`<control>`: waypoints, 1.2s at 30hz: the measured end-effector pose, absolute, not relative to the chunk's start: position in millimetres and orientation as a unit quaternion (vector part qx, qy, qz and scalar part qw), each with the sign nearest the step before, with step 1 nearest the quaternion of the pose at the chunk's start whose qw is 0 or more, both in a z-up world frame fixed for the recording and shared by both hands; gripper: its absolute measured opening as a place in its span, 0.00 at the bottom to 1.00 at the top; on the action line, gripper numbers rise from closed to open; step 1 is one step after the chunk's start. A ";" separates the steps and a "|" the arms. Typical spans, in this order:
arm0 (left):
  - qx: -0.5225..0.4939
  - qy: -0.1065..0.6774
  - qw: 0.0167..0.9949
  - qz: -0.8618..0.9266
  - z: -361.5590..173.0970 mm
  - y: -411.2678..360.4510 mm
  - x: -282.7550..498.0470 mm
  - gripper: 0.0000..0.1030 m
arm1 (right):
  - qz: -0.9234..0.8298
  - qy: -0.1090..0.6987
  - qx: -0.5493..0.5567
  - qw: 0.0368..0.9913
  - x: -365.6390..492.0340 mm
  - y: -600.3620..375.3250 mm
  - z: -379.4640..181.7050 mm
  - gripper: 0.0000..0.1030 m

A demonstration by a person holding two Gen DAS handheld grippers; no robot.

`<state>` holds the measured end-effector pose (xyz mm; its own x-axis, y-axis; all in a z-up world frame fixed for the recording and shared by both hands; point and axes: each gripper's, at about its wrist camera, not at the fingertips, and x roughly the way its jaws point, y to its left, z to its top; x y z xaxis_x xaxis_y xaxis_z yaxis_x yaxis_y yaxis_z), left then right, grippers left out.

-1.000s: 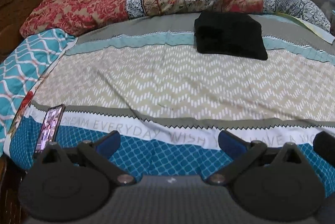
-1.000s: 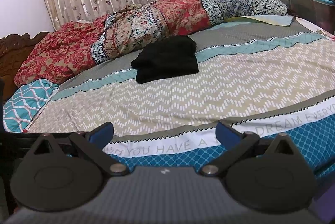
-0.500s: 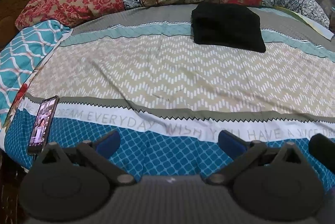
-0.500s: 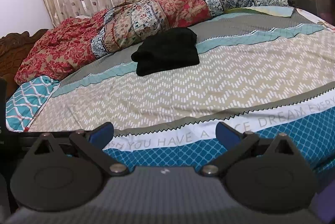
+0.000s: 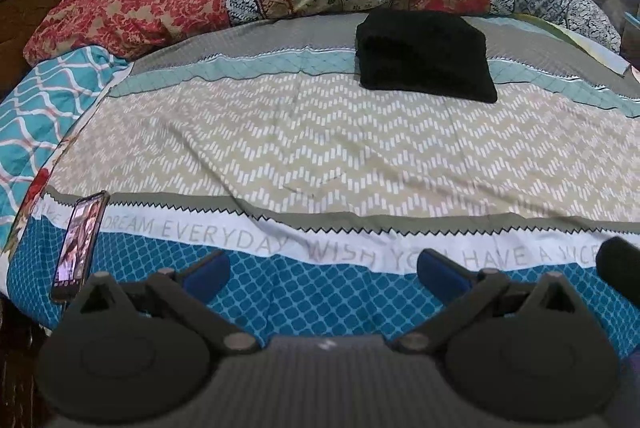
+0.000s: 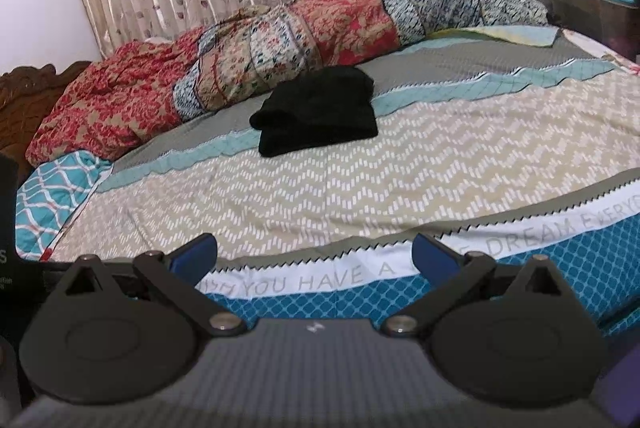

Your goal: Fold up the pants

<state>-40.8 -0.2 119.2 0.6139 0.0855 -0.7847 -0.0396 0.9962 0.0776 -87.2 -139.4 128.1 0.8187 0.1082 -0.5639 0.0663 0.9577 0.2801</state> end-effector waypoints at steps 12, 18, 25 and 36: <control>0.036 0.416 0.908 0.013 130.1 -10.8 -45.3 1.00 | -0.001 0.290 0.149 0.945 -91.3 -146.6 139.2 1.00; 0.034 0.410 0.911 0.018 134.1 -8.8 -43.4 1.00 | 0.007 0.283 0.146 0.948 -92.0 -144.2 146.3 1.00; 0.041 0.407 0.912 0.025 134.3 -8.1 -44.0 1.00 | 0.009 0.290 0.147 0.946 -90.5 -142.1 143.6 1.00; 0.045 0.418 0.907 0.023 131.1 -8.6 -40.9 1.00 | 0.005 0.304 0.165 0.938 -90.7 -145.6 138.6 1.00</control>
